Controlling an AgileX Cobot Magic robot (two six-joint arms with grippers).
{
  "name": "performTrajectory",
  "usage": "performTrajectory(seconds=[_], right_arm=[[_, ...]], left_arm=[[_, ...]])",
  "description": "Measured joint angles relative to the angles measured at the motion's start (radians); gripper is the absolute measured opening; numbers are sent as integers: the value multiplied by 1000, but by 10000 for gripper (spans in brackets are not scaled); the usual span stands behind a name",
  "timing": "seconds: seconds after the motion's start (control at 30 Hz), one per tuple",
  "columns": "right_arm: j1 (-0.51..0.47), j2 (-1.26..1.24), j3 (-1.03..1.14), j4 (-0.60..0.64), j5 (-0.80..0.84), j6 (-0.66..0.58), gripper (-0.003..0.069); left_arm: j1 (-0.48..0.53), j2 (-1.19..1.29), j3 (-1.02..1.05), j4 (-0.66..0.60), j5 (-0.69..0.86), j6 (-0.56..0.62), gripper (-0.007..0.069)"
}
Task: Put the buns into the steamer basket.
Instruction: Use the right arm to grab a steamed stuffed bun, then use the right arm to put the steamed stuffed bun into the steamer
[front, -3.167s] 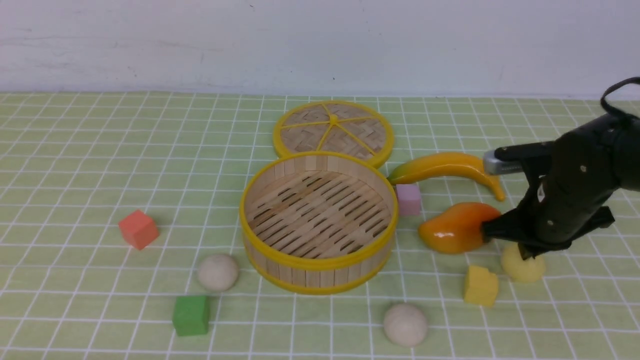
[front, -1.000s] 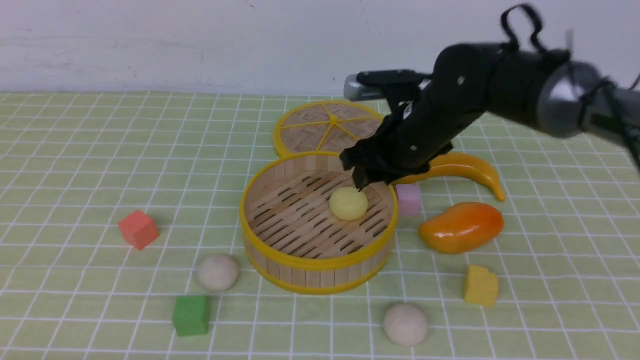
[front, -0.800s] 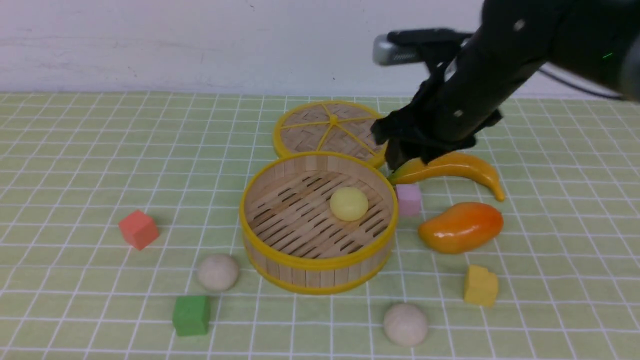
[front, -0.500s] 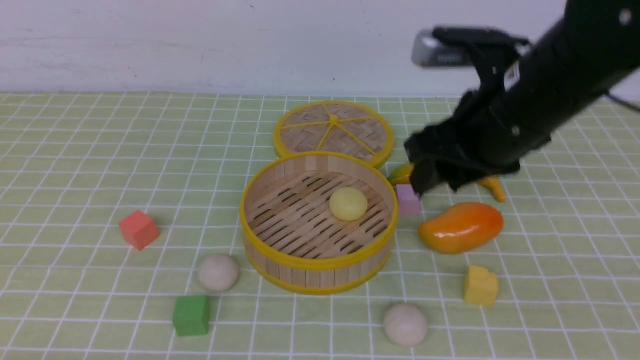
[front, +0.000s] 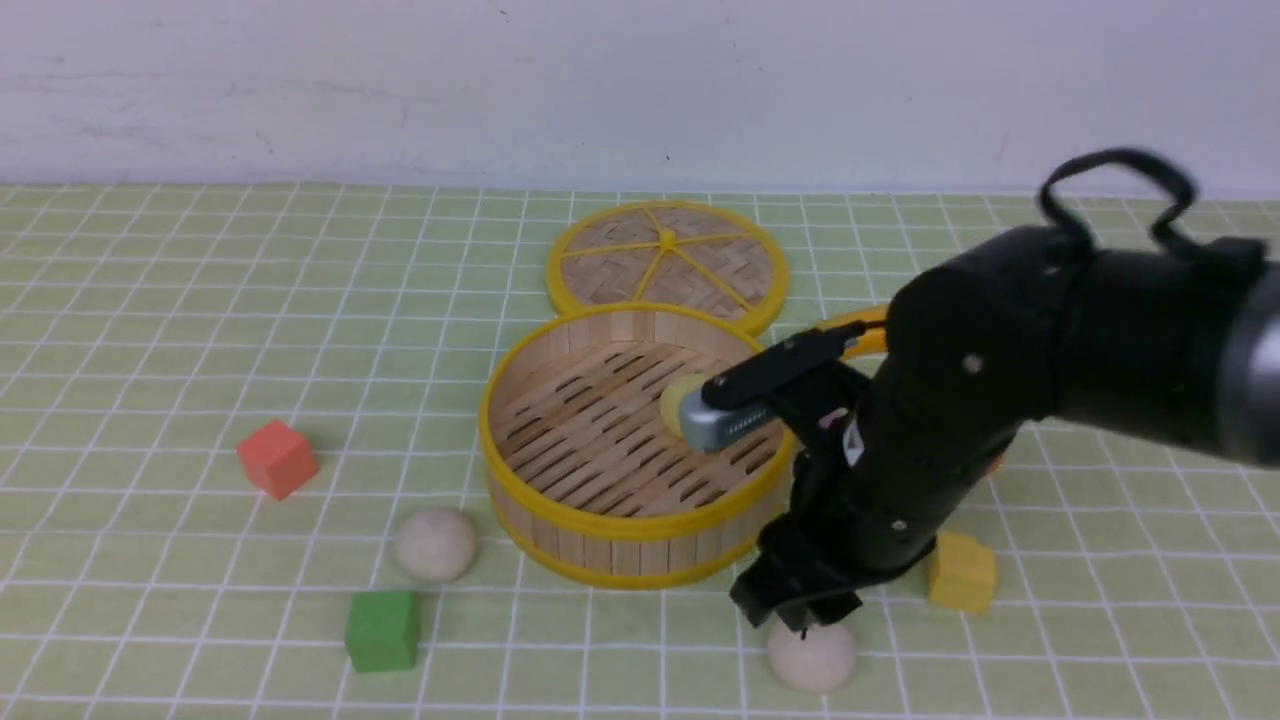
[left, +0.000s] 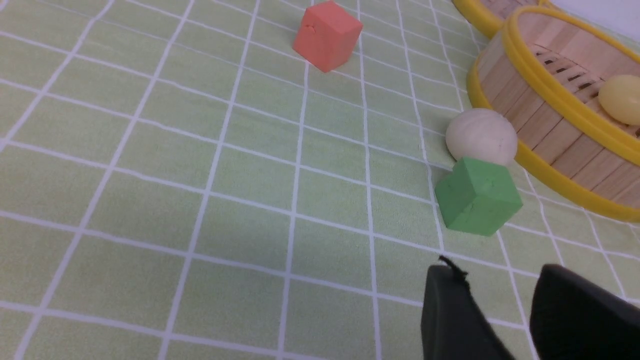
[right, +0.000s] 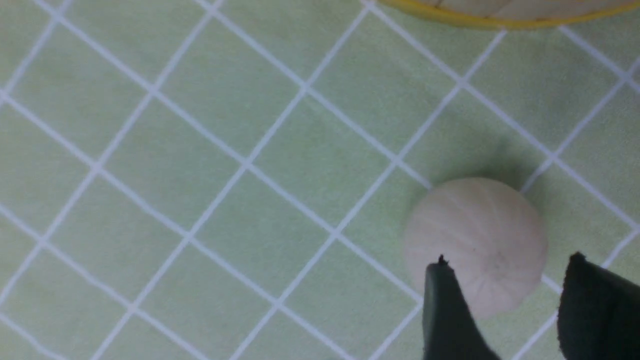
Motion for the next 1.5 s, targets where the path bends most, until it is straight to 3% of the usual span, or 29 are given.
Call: performTrajectory(seconds=[0.27,0.63,0.77,0.83,0.93,1.2,1.33,1.5], right_arm=[[-9,65,0,-37,-38,21,237],[-9,118,-1,-37,-36,36,230],[-9,118,-1,-37,-23,36,165],[-9,116,-1,-37,-22,36,64],[-9,103,-2,-37,-17,36,4],[-9,47,-67,-36,58,36,1],[-9,25,-204,-29,148,36,1],[-9,29,-330,-10,117,5,1]], left_arm=[[0,0,0,0,0,0,238],[0,0,0,0,0,0,238],[0,0,0,0,0,0,238],[0,0,0,0,0,0,238],[0,0,0,0,0,0,238],[0,0,0,0,0,0,238],[0,0,0,0,0,0,238],[0,0,0,0,0,0,238]])
